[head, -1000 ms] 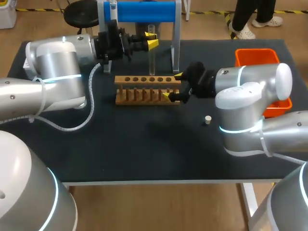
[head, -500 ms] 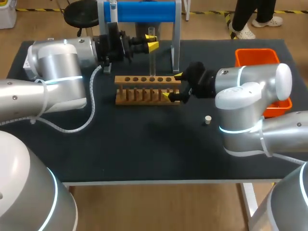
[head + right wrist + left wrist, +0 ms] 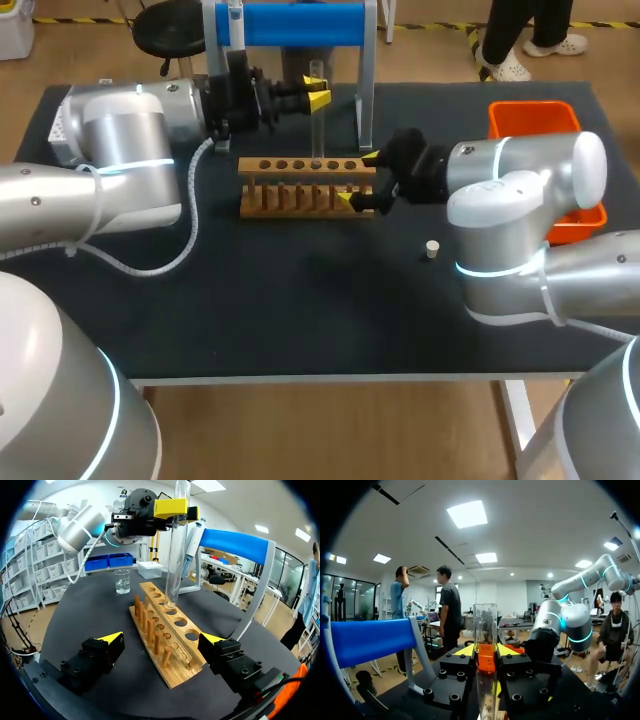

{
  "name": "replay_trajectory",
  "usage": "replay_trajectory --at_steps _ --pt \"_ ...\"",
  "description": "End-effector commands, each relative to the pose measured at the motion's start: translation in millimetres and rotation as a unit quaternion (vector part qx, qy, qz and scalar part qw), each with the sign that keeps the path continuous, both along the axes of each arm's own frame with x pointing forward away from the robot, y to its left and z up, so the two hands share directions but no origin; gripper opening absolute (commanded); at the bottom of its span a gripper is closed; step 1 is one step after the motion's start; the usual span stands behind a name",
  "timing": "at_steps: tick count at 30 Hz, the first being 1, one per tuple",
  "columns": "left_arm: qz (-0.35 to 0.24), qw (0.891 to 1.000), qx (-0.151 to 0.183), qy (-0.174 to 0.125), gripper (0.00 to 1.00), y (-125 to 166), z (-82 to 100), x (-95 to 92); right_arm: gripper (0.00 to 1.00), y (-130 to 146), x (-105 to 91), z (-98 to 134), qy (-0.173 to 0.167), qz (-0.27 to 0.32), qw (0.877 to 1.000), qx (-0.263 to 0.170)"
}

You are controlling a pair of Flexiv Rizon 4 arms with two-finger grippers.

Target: Invert the test tube, pick up the pipette, mount the tip to pipette, aspirate from beaker and dispense into the tube, eject the tip, return the pipette, and cap with the stopper.

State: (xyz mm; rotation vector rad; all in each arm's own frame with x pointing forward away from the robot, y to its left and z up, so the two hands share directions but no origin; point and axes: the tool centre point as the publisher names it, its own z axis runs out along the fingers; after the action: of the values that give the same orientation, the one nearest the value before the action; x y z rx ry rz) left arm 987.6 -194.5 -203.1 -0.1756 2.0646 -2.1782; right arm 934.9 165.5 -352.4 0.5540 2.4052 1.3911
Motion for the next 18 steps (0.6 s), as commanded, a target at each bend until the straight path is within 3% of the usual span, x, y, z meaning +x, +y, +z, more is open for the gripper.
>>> replay_trajectory --at_steps 1,18 --pt "-0.004 1.000 -0.001 0.002 0.00 -1 -4.8 4.5 1.00 0 -0.3 -1 -0.001 -0.001 1.000 0.001" --pt "-0.001 1.000 0.002 0.010 0.00 -1 -17.5 8.2 1.00 0 -0.3 -1 -0.001 -0.001 1.000 0.001"
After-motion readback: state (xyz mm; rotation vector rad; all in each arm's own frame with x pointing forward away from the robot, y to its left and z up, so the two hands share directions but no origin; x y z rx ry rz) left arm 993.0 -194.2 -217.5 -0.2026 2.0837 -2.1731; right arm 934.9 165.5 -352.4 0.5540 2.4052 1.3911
